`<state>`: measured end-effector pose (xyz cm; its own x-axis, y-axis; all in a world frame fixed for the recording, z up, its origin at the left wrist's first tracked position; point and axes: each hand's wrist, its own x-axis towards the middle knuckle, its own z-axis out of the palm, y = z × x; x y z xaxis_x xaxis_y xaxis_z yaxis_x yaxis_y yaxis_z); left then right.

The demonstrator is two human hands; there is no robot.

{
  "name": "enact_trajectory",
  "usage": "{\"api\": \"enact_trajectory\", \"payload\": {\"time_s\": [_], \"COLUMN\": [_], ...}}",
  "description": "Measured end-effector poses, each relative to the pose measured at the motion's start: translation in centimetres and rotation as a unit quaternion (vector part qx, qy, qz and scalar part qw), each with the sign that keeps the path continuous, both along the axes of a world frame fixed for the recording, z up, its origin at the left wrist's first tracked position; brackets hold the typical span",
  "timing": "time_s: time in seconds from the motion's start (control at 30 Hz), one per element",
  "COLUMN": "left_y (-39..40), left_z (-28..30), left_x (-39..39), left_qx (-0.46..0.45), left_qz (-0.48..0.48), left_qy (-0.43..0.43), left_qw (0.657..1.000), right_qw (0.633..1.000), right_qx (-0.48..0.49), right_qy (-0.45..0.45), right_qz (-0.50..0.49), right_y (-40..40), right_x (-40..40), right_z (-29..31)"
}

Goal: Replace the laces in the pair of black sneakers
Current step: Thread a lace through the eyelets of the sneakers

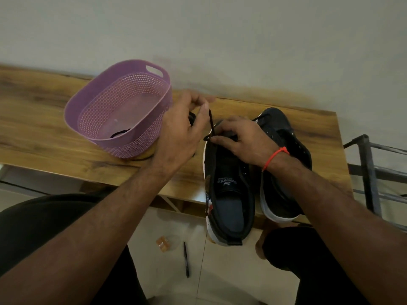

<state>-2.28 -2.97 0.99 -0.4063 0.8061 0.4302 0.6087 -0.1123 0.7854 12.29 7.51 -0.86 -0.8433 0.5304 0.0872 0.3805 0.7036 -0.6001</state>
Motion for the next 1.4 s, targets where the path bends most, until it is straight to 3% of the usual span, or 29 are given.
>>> {"api": "enact_trajectory", "payload": {"time_s": [0.13,0.27,0.57,0.7,0.83,0.93,1.03,1.13,1.23,1.27,1.3,1.4], "left_y": [0.2,0.2,0.0,-0.1,0.2,0.2,0.1,0.2,0.3,0.2,0.1,-0.1], "left_z": [-1.1,-1.7,-1.7,-2.0,-1.7,-0.9,0.7,3.1,5.3,5.7,5.8,4.4], "left_x": [0.3,-0.1,0.1,0.7,0.4,0.1,-0.3,-0.7,-2.0,-2.5,-3.0,-3.3], "left_qx": [-0.128,-0.268,-0.313,-0.339,-0.337,-0.321,-0.288,-0.172,0.047,0.069,0.053,-0.137], "left_qz": [-0.019,-0.04,-0.02,-0.036,-0.007,0.011,0.028,0.011,-0.059,-0.051,-0.022,0.061], "left_qy": [-0.034,-0.05,-0.032,-0.05,-0.044,-0.075,-0.116,-0.276,-0.501,-0.511,-0.489,-0.314], "left_qw": [0.991,0.961,0.949,0.939,0.94,0.944,0.95,0.946,0.862,0.855,0.87,0.938], "right_qw": [1.0,0.998,0.998,0.994,0.994,0.996,0.991,0.984,0.978,0.978,0.979,0.982], "right_qx": [0.016,-0.015,-0.022,-0.066,-0.074,-0.038,-0.068,-0.048,0.004,0.018,0.031,0.048], "right_qy": [0.016,0.005,-0.039,0.002,-0.008,-0.046,-0.046,-0.142,-0.198,-0.198,-0.192,-0.169], "right_qz": [-0.011,-0.065,-0.042,-0.085,-0.084,-0.067,-0.105,-0.097,-0.06,-0.057,-0.056,-0.066], "right_y": [-0.3,-0.5,-0.9,-0.8,-1.1,-1.6,-1.2,-0.9,-1.3,-1.5,-1.6,-1.4], "right_x": [0.0,0.0,0.1,0.1,0.1,-0.1,-0.1,0.4,0.5,0.4,0.3,0.3], "right_z": [-0.3,-0.4,-0.6,-0.7,-0.6,-0.6,-0.5,-0.1,-0.4,-0.5,-0.5,-0.6]}}
